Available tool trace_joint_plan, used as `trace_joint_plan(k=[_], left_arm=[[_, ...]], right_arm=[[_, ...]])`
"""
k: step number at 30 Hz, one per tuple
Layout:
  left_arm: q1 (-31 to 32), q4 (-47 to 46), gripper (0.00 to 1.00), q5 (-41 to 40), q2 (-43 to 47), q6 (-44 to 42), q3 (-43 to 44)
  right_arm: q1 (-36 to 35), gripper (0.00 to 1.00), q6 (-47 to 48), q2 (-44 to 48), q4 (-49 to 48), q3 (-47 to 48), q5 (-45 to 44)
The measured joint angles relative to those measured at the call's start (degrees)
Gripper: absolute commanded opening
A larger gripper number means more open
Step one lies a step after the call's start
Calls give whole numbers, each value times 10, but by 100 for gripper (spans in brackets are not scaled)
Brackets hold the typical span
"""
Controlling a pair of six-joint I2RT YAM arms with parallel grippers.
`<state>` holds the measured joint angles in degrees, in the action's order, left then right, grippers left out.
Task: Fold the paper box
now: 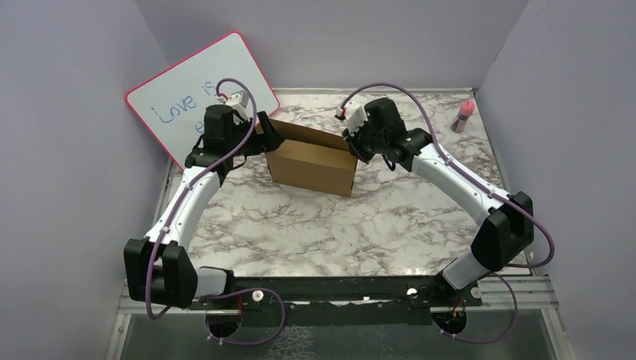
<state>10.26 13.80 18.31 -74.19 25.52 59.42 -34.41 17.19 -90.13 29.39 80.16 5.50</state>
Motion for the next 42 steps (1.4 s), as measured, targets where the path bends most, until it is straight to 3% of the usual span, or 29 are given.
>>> trace_joint_plan(k=[9,24,29,33,42], left_arm=[[-61,91,91,10,-12,-135,118],[-65,155,79,85,-130,-288,221],[-66,163,61,88,-148,-312,250],[-66,174,40,100,-166,-321,258],[-66,191,22,113,-170,-320,255]], right_arm=[[0,17,0,-1,-3,0,14],[0,17,0,-3,-8,0,30],[0,17,0,-3,-9,0,32],[0,17,0,-3,-9,0,32],[0,17,-1,-7,-14,0,32]])
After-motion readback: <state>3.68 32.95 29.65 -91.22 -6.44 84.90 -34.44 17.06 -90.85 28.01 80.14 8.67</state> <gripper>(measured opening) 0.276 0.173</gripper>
